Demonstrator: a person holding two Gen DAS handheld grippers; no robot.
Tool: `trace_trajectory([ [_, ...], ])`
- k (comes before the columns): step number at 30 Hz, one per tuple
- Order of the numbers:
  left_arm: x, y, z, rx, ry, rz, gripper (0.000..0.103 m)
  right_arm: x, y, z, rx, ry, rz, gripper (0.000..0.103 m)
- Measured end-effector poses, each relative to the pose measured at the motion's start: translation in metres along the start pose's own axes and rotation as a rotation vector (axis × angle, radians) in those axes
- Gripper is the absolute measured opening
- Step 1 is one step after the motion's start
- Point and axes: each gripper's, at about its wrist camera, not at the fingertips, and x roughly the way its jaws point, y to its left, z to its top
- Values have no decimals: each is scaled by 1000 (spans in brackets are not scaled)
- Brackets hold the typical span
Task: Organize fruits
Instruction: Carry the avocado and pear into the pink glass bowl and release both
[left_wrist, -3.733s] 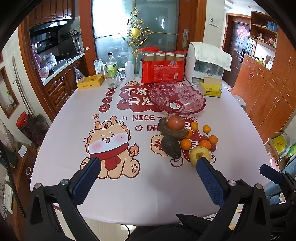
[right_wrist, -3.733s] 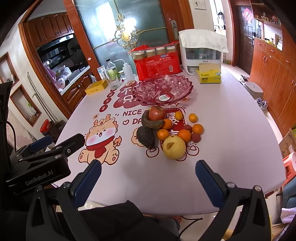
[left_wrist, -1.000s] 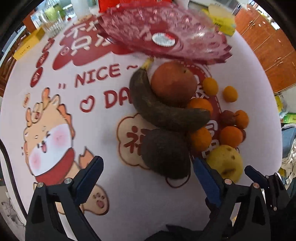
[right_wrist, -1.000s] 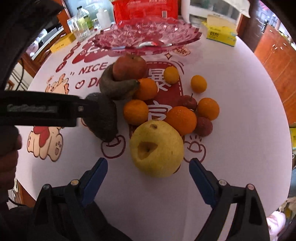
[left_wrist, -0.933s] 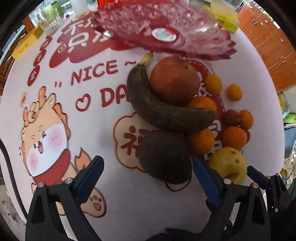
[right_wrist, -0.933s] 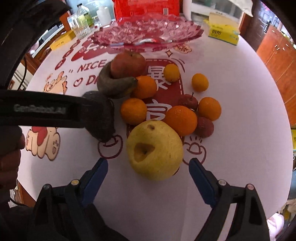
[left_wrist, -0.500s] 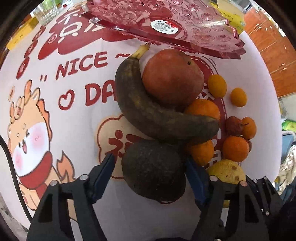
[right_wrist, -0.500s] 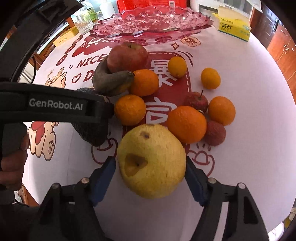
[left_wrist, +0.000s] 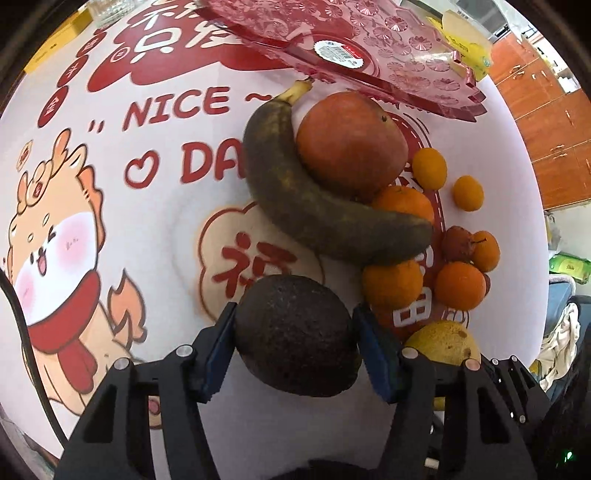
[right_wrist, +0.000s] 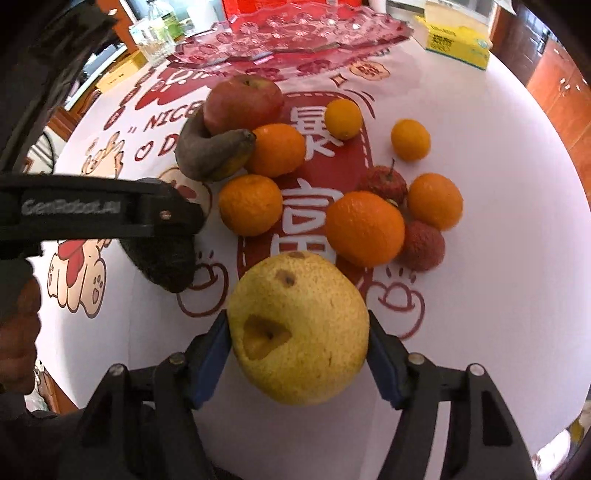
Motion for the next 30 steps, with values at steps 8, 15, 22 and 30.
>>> trace_trajectory([
  [8,-47,19,-24,5,-80,-1,60,-3,-10,-14,150,69,57,68],
  [15,-104,36,-21,8,-168,16,60,-22,-26,-19,293,53,117,68],
  [22,-161,41,9,33,-285,19,61,-61,-35,12,321,-35,142,68],
  [30,-208,27,54,88,-400,12,61,-114,-46,85,283,-189,178,68],
])
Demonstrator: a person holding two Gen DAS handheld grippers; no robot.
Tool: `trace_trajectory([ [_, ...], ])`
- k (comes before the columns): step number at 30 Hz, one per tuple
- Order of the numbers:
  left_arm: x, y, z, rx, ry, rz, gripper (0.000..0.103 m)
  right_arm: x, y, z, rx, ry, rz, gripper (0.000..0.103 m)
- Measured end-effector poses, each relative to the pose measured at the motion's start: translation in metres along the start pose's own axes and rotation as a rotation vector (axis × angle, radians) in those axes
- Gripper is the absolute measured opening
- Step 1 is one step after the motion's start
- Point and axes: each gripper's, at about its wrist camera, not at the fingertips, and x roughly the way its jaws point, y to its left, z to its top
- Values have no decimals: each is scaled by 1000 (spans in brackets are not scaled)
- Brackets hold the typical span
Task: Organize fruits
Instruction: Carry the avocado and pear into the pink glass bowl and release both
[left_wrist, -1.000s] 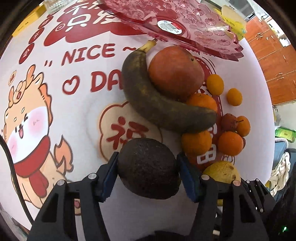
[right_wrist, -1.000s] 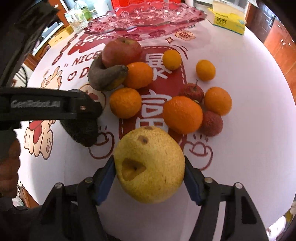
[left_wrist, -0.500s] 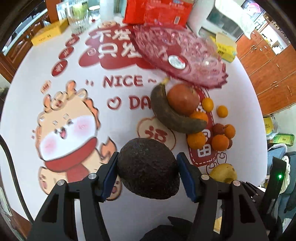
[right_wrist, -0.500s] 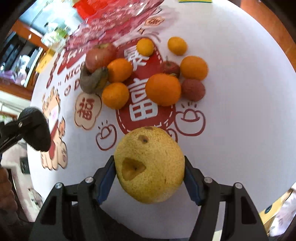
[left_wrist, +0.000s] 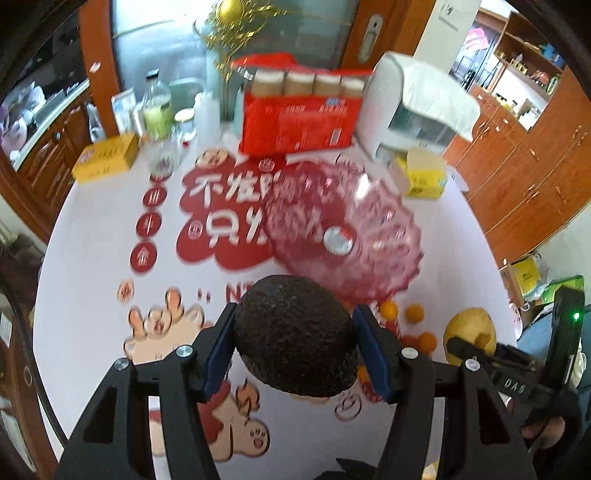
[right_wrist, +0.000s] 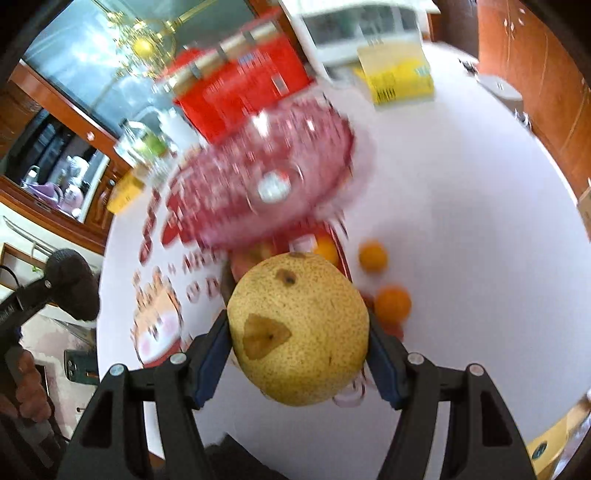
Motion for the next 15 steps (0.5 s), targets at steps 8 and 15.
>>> trace_trajectory([
  [8,17,-15,50,8,-33,5,61,-4,21,70,-73,-133,23,68],
  [15,66,-23,72,4,-1,-3,61,30,25,99,-118,-141,21,68],
])
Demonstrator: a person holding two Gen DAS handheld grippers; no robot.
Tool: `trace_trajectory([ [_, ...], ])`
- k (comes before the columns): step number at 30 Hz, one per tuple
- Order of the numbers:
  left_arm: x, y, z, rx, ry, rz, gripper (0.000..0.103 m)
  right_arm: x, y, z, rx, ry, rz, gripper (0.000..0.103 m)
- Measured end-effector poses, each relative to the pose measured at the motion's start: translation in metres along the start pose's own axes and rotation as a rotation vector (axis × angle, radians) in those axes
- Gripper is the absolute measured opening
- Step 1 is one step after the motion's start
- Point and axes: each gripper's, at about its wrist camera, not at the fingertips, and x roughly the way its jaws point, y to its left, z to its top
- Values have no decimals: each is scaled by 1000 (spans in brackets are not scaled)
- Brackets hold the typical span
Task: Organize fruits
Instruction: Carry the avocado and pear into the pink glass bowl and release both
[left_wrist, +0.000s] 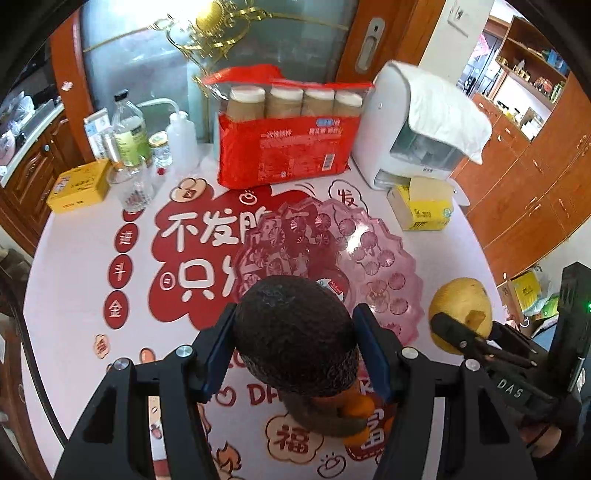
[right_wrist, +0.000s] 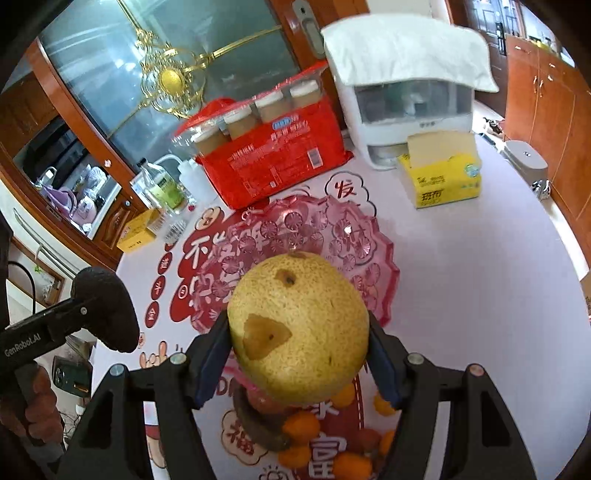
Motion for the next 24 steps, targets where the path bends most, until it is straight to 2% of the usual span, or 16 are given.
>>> trace_trajectory([
  [6,59,-2,6,27,106,12,61,47,-7,-5,55,93,42,68],
  [15,123,-2,1,42,222,15,61,91,-6,-8,54,202,-19,68],
  [19,118,-2,6,38,185,1,59,102,-8,-8,52,233,-46,68],
  [24,107,-1,11,46,144,20,59,108,-6,-7,46,250,-53,69],
])
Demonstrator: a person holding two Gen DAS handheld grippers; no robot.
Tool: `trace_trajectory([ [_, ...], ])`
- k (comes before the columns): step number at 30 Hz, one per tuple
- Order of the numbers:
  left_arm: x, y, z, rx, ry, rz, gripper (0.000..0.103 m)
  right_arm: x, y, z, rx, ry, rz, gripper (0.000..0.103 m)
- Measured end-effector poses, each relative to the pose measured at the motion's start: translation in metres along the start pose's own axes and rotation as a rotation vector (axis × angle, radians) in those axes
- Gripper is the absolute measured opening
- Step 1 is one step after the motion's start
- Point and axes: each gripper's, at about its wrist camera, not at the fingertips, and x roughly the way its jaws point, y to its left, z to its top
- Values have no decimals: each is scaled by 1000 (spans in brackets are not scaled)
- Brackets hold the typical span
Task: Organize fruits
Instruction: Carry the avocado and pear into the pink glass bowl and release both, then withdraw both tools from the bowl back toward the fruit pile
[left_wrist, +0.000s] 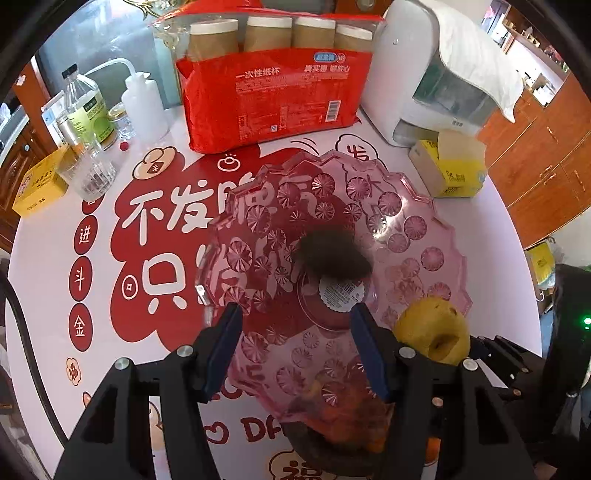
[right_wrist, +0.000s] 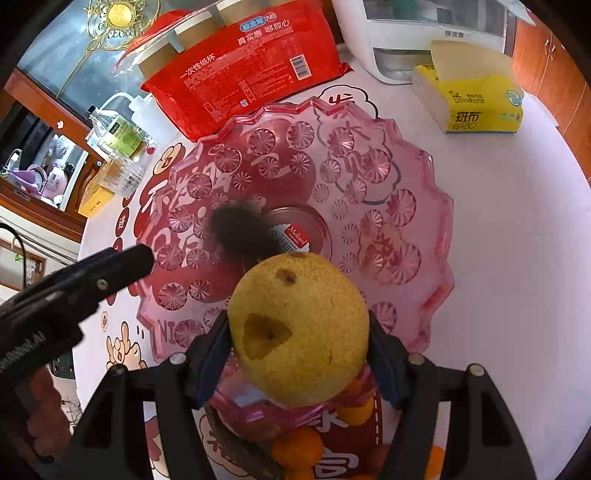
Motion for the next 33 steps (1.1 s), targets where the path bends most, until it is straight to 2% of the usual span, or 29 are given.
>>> trace_trajectory([
  [5,-16,8,-6,-26,-22,0,60,-5,-7,-5,56,8,20,69],
  [8,-27,12,-12,-34,-43,-1,68,-23,-7,-6,60,-60,49,69],
  [10,-36,16,-17,-42,-61,-1,71,-37,-5,-6,48,-99,34,70],
  [15,-60,21,-40,-50,-96,-14,75,-59,-13,-21,92,-131,29,70],
  [21,-86,24,-77,-58,-124,-33,76,-76,-28,-66,147,-146,25,70],
  [26,-107,22,-113,-56,-142,-78,77,-102,-28,-114,135,-220,50,70],
  [33,-136,16,-168,6,-157,-123,82,-135,-20,-182,130,-331,63,70],
])
